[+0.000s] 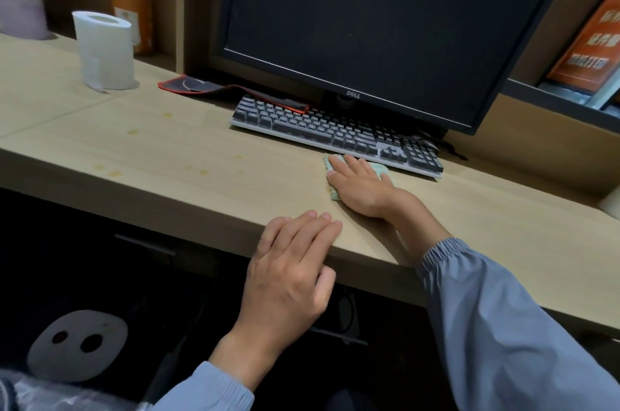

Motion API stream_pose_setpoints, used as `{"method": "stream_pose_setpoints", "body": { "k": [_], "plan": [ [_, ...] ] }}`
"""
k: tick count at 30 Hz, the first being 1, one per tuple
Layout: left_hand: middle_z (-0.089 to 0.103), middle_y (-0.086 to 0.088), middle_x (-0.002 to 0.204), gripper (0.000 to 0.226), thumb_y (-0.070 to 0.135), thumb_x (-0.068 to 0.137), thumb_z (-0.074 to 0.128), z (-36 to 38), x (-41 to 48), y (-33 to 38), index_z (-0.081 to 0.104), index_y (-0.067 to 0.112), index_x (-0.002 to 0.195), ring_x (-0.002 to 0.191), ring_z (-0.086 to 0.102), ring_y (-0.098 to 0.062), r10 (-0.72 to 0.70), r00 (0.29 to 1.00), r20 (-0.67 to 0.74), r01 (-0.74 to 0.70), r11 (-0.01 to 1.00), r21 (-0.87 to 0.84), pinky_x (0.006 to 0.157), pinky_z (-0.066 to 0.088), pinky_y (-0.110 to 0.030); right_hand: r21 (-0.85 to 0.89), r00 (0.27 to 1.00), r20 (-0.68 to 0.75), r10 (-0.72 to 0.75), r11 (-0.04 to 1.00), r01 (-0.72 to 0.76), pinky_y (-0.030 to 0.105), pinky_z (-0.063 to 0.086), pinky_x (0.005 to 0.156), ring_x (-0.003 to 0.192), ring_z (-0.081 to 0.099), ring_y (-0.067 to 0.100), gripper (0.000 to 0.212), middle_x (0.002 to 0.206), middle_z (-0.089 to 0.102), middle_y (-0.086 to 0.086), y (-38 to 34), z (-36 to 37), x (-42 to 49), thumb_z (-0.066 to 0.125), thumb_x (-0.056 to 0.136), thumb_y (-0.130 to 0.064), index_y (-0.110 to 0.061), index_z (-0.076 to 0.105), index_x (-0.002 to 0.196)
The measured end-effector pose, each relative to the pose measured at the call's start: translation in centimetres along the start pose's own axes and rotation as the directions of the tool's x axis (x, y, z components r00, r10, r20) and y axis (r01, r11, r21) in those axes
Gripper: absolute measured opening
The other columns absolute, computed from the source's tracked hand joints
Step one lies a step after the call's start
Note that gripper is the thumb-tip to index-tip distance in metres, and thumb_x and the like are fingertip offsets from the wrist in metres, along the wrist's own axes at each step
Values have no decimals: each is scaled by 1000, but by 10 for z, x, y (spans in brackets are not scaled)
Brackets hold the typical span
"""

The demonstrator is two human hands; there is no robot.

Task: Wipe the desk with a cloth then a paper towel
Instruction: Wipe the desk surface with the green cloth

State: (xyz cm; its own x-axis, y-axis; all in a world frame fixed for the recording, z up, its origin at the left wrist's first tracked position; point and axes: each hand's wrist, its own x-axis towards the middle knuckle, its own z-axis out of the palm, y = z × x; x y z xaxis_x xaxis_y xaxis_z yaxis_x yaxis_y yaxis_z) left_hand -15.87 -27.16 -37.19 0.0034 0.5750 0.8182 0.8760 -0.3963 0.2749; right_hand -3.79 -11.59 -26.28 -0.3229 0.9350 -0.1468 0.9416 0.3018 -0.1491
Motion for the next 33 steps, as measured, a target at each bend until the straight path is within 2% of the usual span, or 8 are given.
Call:
{"method": "stream_pose_setpoints", "body": {
  "k": [18,22,29,33],
  "plan": [
    [69,-1,135,48,12,84,57,11,-1,-2,72,13,130,132,60,-21,40,994,-104,-40,999,8,119,34,-38,-13,999,-3,38,999,-38,59,-9,122,157,-13,24,58,172,-9,-2,-43,3,13,11,107,-45,-36,0,163],
    [70,-4,133,46,17,83,64,16,-2,-7,73,11,128,132,57,-21,73,990,-117,-68,997,42,120,29,-37,-7,1000,1,18,1000,-18,59,-9,122,157,-13,24,58,172,-9,-1,-63,5,15,11,107,-44,-35,1,163],
    [69,-5,134,50,22,82,68,12,-4,-13,68,11,131,135,55,-21,104,993,-50,-100,992,80,121,29,-38,19,999,26,-24,1000,23,60,-11,121,157,-14,24,58,172,-10,0,-77,4,19,12,107,-46,-36,1,163],
    [68,-8,136,49,15,82,69,6,-4,-13,71,8,130,132,60,-24,111,993,-43,-106,989,98,122,30,-37,7,995,-5,-96,995,96,61,-9,120,157,-11,23,58,172,-7,-2,-71,8,12,12,107,-44,-36,3,163]
  ]
}}
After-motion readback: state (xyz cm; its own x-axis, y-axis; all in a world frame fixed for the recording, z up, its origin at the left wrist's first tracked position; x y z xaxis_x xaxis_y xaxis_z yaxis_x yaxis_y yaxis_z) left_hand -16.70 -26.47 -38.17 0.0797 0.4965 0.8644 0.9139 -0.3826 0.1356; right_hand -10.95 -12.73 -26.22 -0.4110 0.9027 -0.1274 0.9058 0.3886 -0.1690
